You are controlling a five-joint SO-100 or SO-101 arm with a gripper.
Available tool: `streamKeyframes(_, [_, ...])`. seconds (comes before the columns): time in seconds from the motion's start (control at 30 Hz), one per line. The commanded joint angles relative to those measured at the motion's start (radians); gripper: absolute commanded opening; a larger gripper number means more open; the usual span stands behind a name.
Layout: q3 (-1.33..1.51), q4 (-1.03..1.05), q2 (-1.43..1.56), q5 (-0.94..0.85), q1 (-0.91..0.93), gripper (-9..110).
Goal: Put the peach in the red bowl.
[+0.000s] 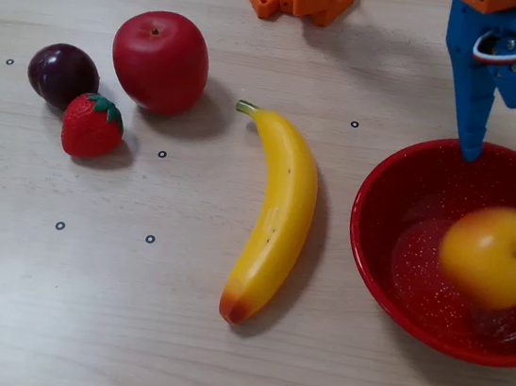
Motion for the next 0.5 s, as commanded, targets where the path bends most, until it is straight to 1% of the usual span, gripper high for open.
streamKeyframes(0.0, [-0.06, 0.152, 0.069, 0.009, -0.014, 49])
streamKeyframes(0.1, [-0.052, 0.15, 0.086, 0.011, -0.021, 49])
streamKeyframes(0.27, [0.038, 0.124, 0.198, 0.021, -0.055, 42])
streamKeyframes(0.47, [0.204, 0.072, 0.408, 0.026, -0.129, 26])
